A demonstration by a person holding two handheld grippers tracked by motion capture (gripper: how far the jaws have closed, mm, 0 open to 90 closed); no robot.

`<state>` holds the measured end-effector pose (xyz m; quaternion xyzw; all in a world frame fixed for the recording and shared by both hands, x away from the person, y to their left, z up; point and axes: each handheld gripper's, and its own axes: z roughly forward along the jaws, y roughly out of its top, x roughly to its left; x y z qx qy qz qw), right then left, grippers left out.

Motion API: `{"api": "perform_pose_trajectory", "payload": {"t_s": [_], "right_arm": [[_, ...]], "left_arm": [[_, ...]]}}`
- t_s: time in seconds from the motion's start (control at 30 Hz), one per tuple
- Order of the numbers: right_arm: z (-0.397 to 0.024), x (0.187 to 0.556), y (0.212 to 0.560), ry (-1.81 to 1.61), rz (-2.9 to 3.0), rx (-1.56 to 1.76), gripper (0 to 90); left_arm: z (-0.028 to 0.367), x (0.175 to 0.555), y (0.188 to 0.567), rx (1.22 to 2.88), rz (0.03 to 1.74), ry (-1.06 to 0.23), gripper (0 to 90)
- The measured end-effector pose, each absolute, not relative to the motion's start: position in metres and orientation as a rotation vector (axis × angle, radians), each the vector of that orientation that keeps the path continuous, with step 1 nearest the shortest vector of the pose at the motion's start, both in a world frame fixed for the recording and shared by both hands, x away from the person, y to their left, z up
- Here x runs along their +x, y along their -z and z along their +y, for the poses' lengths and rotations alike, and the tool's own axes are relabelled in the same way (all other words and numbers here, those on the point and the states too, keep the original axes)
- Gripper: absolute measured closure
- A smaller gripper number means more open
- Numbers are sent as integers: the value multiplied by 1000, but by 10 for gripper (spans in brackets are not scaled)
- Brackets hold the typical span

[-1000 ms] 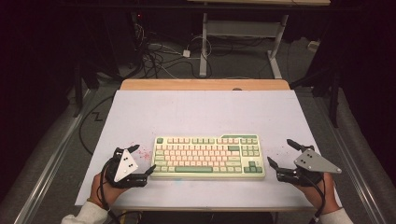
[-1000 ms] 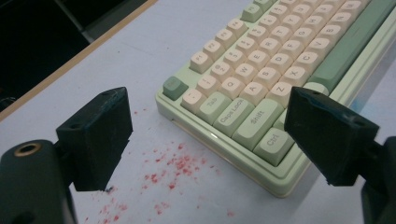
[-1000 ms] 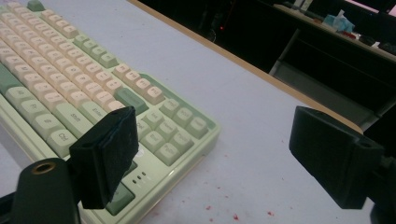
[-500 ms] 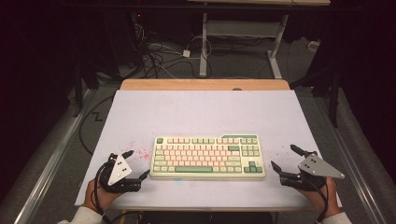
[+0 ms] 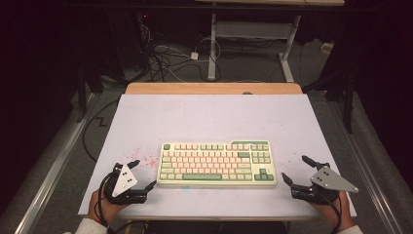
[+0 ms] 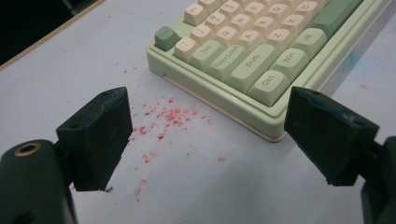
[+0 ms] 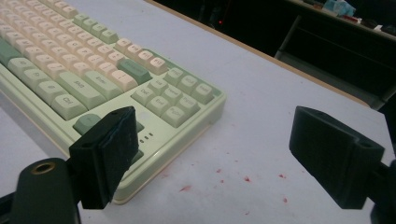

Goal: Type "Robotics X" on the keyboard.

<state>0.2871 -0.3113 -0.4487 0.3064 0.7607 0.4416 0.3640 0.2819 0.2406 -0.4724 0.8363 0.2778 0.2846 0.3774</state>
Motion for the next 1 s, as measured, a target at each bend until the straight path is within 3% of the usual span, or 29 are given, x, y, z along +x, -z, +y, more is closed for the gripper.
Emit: {"api": "perform_pose_trajectory", "payload": {"t_s": [1.0], "right_arm": [[-307,282,446,-1130,1952,760,159]], "left_arm": [[240,285,472,2124,714,-717,145]]}}
